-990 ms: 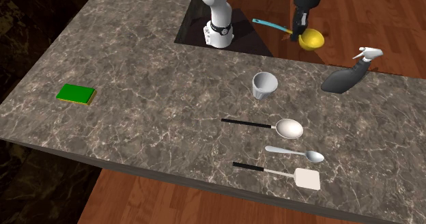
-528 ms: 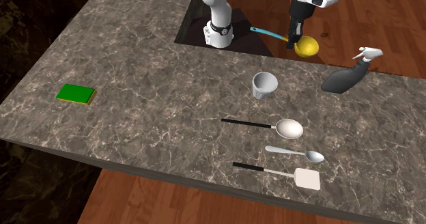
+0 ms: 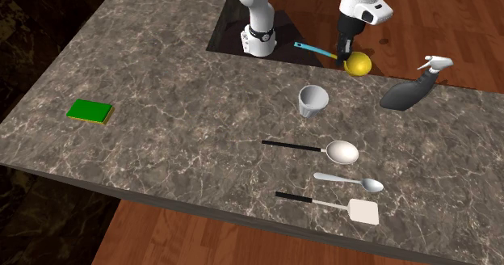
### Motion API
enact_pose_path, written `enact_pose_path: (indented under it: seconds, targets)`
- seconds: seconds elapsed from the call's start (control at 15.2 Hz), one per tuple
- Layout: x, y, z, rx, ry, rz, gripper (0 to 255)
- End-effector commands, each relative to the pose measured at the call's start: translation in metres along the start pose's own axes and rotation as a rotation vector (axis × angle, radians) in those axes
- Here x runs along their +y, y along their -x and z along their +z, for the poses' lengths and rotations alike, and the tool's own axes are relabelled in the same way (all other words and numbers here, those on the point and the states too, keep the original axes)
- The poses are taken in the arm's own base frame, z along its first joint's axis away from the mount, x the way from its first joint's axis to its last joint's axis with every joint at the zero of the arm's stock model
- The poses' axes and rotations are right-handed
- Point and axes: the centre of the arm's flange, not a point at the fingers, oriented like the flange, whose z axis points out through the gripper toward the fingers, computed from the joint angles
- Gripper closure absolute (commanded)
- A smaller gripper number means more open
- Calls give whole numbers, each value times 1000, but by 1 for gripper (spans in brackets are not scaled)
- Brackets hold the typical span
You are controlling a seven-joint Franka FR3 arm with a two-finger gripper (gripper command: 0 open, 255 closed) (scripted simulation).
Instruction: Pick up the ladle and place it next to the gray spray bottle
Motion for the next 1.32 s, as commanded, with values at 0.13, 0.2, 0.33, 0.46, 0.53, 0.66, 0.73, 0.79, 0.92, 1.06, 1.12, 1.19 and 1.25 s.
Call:
enact_pose_path:
  seconds: [0.13, 0.2, 0.33, 0.46, 0.53, 0.66, 0.73, 0.79, 0.92, 1.06, 1.12, 1.19, 1.25]
  targets:
    - [-3, 3, 22, 0, 0, 0, 255]
    - [-4, 3, 27, 0, 0, 0, 255]
    - [-6, 4, 38, 0, 0, 0, 255]
    - [-8, 5, 48, 0, 0, 0, 255]
    - [-8, 5, 53, 0, 0, 0, 255]
    - [-10, 6, 64, 0, 0, 0, 255]
    - [-11, 7, 69, 0, 0, 0, 255]
    - [-12, 7, 74, 0, 0, 0, 255]
    - [-13, 8, 84, 0, 0, 0, 255]
    - [-15, 9, 95, 0, 0, 0, 255]
    - [-16, 9, 100, 0, 0, 0, 255]
    - [-16, 9, 103, 0, 0, 0, 255]
    - [-16, 9, 103, 0, 0, 0, 255]
